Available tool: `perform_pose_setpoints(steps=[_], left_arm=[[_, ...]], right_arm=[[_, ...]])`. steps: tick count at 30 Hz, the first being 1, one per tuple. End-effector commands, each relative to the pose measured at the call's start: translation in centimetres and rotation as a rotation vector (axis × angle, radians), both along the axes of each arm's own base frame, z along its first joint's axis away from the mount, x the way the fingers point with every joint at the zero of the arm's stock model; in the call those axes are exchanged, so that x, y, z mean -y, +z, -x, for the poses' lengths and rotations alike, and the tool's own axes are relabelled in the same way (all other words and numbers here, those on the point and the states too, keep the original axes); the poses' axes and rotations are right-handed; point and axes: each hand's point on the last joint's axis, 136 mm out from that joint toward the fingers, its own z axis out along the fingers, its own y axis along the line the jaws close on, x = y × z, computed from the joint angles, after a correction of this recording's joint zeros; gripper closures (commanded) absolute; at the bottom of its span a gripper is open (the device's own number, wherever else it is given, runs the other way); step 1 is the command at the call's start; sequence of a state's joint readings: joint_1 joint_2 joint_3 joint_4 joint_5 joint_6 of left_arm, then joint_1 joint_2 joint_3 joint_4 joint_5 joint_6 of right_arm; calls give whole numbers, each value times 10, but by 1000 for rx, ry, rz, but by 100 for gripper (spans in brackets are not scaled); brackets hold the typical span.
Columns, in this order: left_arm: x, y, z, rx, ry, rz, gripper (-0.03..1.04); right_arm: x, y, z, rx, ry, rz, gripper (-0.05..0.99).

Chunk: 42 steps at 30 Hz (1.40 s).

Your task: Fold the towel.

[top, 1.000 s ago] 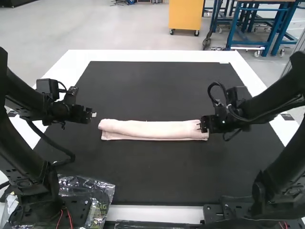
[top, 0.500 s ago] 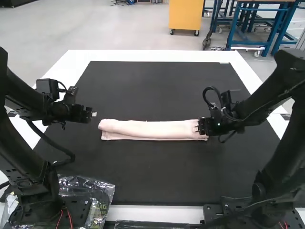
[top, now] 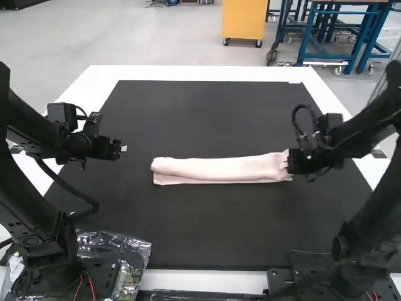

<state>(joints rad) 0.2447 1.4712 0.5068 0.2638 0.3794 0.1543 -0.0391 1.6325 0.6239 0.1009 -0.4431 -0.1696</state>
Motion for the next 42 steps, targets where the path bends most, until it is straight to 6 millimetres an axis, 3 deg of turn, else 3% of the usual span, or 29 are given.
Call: perform_pose_setpoints(steps=[1, 5, 15, 19, 30, 42], left_arm=[[-2, 21, -9, 61, 1, 2, 4], [-2, 22, -10, 66, 0, 1, 4], [-4, 24, -11, 82, 6, -14, 4], [-4, 23, -11, 79, 6, -15, 4], [-5, 24, -13, 106, 5, -29, 4], [-4, 24, -14, 119, 0, -25, 4]], right_arm=[[-5, 36, -14, 97, 40, -10, 96], [-26, 58, -14, 124, 66, -45, 96], [-151, 79, 18, 127, 302, -138, 96], [-188, 78, 30, 127, 373, -155, 96], [-262, 69, 46, 108, 502, -183, 96], [-314, 55, 42, 113, 565, -184, 96]])
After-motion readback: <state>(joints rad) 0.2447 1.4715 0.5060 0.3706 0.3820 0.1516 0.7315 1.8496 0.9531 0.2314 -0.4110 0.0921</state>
